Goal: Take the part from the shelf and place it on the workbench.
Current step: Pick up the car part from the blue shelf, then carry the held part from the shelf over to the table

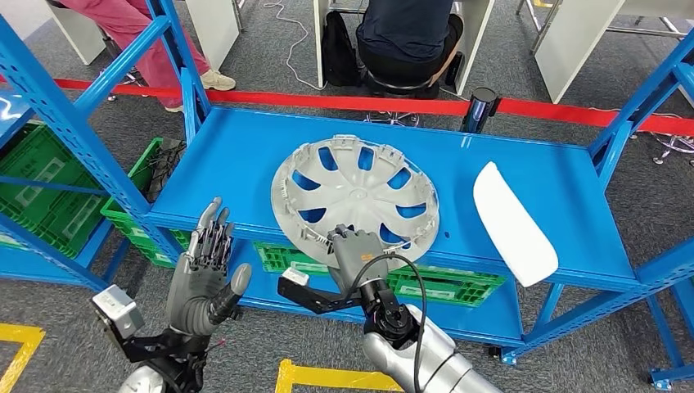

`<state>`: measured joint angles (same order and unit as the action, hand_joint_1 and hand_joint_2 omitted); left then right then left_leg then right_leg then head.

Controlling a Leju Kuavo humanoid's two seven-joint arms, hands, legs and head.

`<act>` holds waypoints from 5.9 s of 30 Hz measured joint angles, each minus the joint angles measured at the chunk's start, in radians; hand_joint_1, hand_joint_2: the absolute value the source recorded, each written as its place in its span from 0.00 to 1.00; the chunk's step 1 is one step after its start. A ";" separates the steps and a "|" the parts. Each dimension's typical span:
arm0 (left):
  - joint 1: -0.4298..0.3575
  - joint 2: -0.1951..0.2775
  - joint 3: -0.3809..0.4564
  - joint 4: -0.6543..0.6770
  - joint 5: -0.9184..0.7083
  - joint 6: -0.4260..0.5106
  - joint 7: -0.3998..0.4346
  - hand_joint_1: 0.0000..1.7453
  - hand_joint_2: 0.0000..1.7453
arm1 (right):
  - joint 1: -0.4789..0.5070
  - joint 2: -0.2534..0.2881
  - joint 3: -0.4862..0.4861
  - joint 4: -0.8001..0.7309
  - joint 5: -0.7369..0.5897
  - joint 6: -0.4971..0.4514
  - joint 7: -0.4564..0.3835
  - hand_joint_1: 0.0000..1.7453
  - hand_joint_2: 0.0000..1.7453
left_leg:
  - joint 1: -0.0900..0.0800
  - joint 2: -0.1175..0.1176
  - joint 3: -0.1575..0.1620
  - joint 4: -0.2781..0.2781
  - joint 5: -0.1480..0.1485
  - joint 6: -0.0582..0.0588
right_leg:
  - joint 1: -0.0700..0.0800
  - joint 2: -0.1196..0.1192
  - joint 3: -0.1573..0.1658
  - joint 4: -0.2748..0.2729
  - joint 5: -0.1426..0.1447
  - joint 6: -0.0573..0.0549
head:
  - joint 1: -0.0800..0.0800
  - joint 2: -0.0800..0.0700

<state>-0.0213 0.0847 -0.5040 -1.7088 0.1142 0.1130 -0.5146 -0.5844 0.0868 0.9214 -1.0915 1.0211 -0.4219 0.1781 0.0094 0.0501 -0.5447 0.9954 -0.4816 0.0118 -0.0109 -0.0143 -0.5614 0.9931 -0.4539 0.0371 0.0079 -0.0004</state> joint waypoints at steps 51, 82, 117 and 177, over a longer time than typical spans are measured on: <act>0.106 0.002 0.008 -0.083 -0.083 0.197 -0.074 0.00 0.00 | 0.110 -0.308 -0.033 -1.110 0.302 0.091 0.127 1.00 1.00 | 0.000 -0.001 -0.007 0.001 -0.001 0.000 | 0.000 0.000 -0.007 0.000 0.000 0.001 | 0.000 0.000; 0.161 0.049 -0.021 -0.272 -0.158 0.375 -0.052 0.00 0.00 | 0.560 -0.387 -0.122 -1.318 0.309 -0.177 0.047 1.00 1.00 | -0.001 0.000 -0.007 0.001 -0.002 0.000 | 0.000 0.000 -0.006 -0.002 -0.001 0.003 | 0.000 0.000; 0.161 0.089 -0.079 -0.375 -0.216 0.381 -0.002 0.00 0.00 | 0.651 -0.390 -0.160 -1.359 0.319 -0.253 0.040 1.00 1.00 | -0.002 0.000 -0.007 0.002 -0.003 0.002 | -0.002 0.000 -0.006 -0.003 0.000 0.004 | 0.000 0.000; 0.161 0.113 -0.110 -0.403 -0.213 0.357 -0.003 0.00 0.00 | 0.677 -0.416 -0.162 -1.366 0.238 -0.262 0.096 1.00 1.00 | -0.009 -0.044 -0.088 0.102 -0.041 -0.005 | 0.008 0.013 0.032 -0.021 -0.015 -0.043 | 0.011 0.000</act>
<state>0.1398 0.1978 -0.6140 -2.1119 -0.0986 0.4696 -0.5177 0.0921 -0.3295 0.7595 -2.4578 1.2595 -0.6836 0.2736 0.0003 0.0061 -0.6326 1.0978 -0.5226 0.0072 -0.0028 -0.0016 -0.5291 0.9721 -0.4688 -0.0062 0.0194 -0.0003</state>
